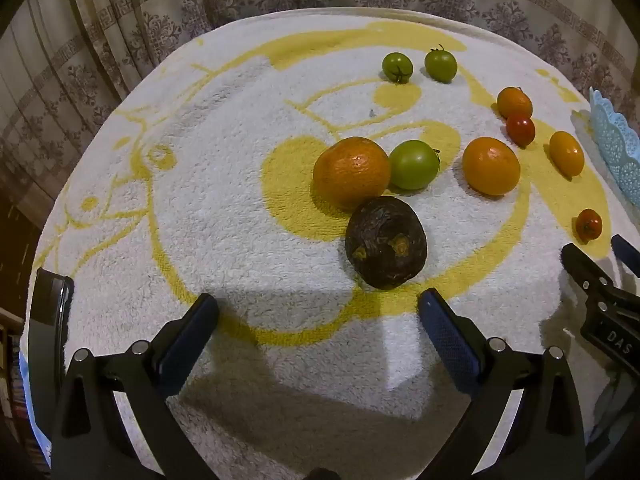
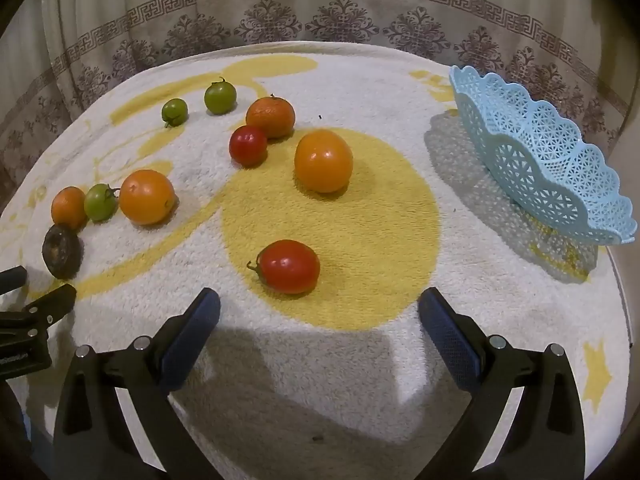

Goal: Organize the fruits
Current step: 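Move left gripper toward dark brown fruit while right gripper approaches large orange tomato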

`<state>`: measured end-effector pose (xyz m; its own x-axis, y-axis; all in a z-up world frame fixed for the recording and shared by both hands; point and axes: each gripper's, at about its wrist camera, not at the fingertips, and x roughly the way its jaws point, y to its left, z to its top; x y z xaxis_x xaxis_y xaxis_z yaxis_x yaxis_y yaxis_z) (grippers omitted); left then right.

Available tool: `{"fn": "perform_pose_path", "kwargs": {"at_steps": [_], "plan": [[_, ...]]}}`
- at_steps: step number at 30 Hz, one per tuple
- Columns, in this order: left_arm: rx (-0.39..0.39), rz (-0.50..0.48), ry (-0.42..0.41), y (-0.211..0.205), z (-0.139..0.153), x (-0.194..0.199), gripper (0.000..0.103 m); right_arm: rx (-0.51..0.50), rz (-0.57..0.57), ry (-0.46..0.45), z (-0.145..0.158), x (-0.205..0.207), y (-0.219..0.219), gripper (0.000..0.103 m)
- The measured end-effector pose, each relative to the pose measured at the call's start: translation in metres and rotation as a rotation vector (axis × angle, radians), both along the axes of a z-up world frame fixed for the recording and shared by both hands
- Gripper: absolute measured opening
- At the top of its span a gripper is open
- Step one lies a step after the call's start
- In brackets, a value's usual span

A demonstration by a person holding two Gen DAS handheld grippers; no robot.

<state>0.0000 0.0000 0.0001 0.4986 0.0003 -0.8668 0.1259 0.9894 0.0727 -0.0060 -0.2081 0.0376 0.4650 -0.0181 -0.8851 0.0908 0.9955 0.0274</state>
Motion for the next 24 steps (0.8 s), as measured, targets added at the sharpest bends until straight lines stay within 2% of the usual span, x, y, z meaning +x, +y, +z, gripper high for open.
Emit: {"fn": "perform_pose_path", "kwargs": {"at_steps": [10, 11, 24], "plan": [[0.004, -0.006, 0.001, 0.003, 0.000, 0.001, 0.098, -0.006, -0.014, -0.014, 0.002, -0.006, -0.002, 0.101], [0.004, -0.006, 0.002, 0.003, 0.000, 0.002, 0.098, -0.001, 0.011, 0.010, -0.001, 0.004, 0.000, 0.101], [0.005, -0.002, -0.001, 0.002, 0.001, 0.001, 0.098, -0.005, 0.005, 0.013, -0.001, 0.000, 0.001, 0.101]]}}
